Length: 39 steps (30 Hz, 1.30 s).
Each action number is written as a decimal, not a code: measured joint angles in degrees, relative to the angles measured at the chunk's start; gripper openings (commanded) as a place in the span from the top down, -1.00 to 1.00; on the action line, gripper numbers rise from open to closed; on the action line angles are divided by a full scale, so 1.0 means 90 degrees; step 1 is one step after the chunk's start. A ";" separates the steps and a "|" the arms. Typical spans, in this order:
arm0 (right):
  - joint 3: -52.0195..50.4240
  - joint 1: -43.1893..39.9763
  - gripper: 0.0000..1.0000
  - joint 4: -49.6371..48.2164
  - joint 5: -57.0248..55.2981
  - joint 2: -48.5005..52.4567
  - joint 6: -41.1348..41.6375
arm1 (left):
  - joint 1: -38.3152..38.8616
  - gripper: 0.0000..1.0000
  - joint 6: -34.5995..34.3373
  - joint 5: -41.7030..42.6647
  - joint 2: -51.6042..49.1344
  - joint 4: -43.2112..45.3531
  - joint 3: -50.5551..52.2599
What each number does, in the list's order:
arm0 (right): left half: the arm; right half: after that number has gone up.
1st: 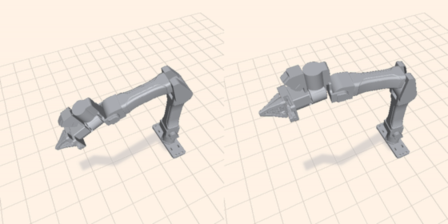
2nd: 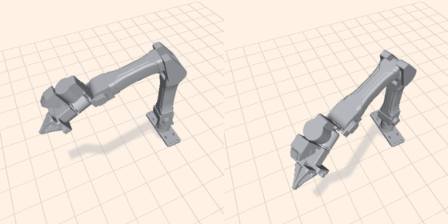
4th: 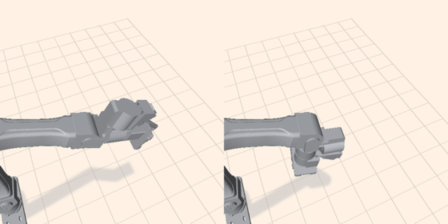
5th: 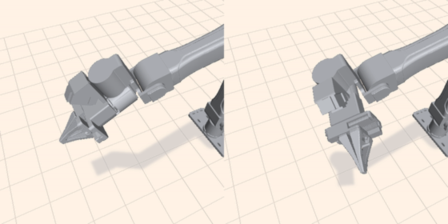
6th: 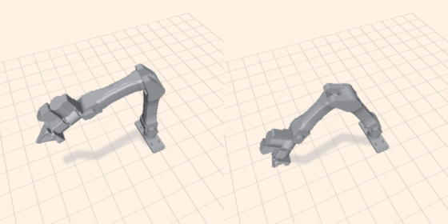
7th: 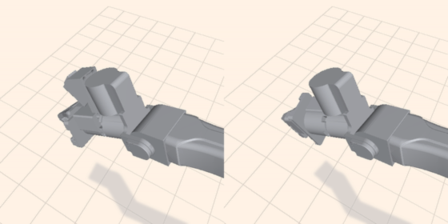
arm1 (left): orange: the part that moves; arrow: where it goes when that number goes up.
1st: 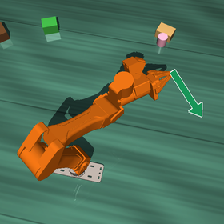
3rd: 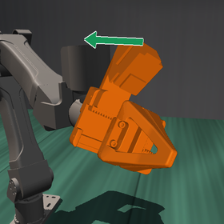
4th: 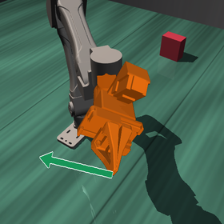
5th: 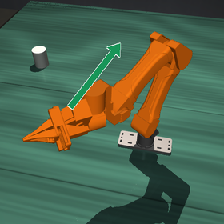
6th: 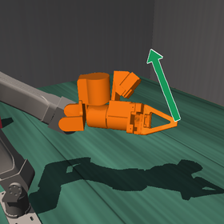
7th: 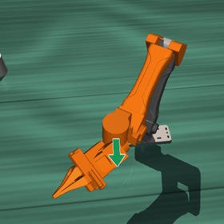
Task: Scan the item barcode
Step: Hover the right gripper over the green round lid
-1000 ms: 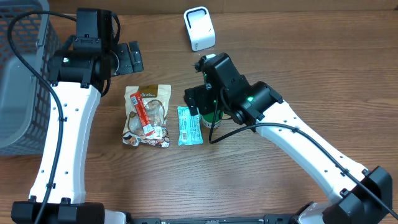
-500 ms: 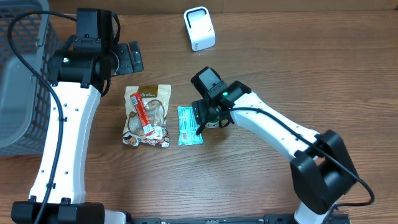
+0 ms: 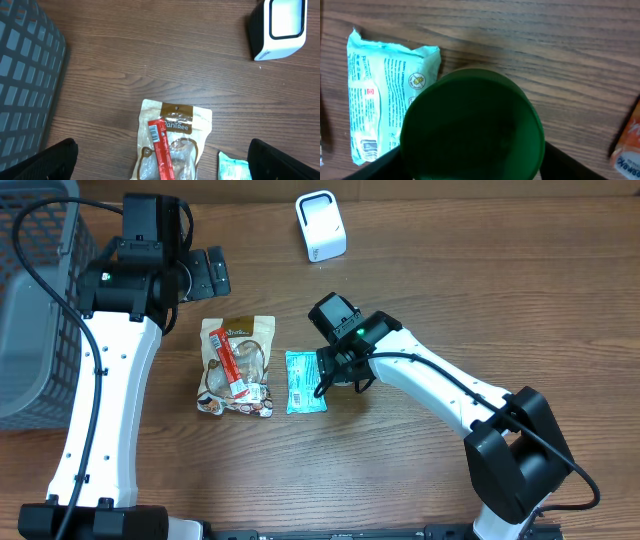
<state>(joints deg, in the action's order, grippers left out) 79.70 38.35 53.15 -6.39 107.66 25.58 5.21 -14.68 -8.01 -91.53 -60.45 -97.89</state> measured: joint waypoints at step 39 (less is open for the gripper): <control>0.0012 0.0005 -0.65 0.0391 -0.1387 -0.0068 -0.0486 | 0.0000 -0.99 0.0000 0.0000 0.0000 -0.0002 0.0000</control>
<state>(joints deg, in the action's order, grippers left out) 79.81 38.39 56.66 -18.87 107.04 21.21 5.21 -14.68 -8.01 -91.53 -60.47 -97.89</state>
